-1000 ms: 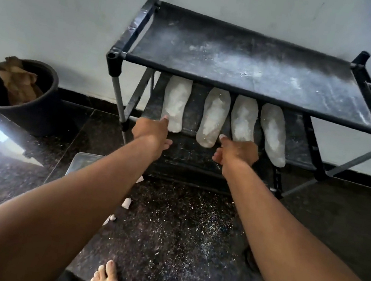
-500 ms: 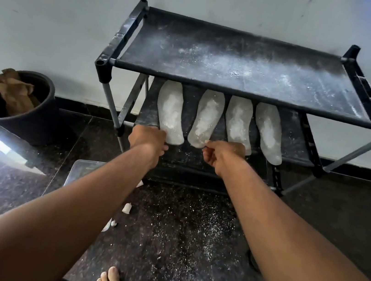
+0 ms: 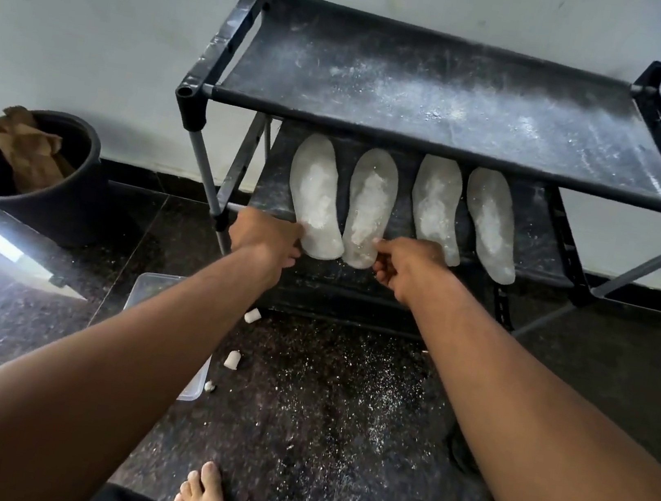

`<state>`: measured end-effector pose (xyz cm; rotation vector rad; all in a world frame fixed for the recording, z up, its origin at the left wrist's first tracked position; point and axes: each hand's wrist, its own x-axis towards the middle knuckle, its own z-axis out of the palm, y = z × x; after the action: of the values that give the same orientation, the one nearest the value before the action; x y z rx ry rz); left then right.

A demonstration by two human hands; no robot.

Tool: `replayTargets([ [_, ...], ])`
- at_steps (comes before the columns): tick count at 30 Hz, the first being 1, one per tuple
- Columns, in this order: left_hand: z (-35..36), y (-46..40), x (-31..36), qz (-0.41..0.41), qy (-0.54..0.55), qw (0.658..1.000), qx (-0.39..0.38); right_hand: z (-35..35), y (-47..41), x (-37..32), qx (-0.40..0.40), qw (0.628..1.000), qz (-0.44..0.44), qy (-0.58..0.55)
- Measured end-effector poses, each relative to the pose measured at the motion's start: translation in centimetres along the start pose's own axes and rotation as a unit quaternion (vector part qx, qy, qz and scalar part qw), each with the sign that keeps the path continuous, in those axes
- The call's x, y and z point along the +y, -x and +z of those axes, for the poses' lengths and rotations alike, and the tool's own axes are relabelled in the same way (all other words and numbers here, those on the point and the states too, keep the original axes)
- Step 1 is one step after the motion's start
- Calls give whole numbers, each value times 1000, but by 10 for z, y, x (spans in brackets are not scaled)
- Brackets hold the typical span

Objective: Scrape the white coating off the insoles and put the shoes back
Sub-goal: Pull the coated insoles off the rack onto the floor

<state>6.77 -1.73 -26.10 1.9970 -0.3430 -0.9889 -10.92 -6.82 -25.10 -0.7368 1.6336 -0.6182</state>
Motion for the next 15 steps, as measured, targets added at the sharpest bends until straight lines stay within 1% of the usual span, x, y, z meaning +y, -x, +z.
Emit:
replayTargets([
  [2, -1, 3, -2, -22, 22, 998, -46, -3, 3, 1, -6, 1000, -4, 11],
  [3, -2, 4, -3, -23, 37, 998, -50, -6, 7, 2, -6, 1000, -9, 14],
  [8, -19, 34, -12, -22, 53, 998, -18, -25, 34, 19, -2, 999, -25, 26],
  [15, -53, 90, -61, -68, 36, 996, 56, -50, 82, 58, -50, 998, -21, 33],
])
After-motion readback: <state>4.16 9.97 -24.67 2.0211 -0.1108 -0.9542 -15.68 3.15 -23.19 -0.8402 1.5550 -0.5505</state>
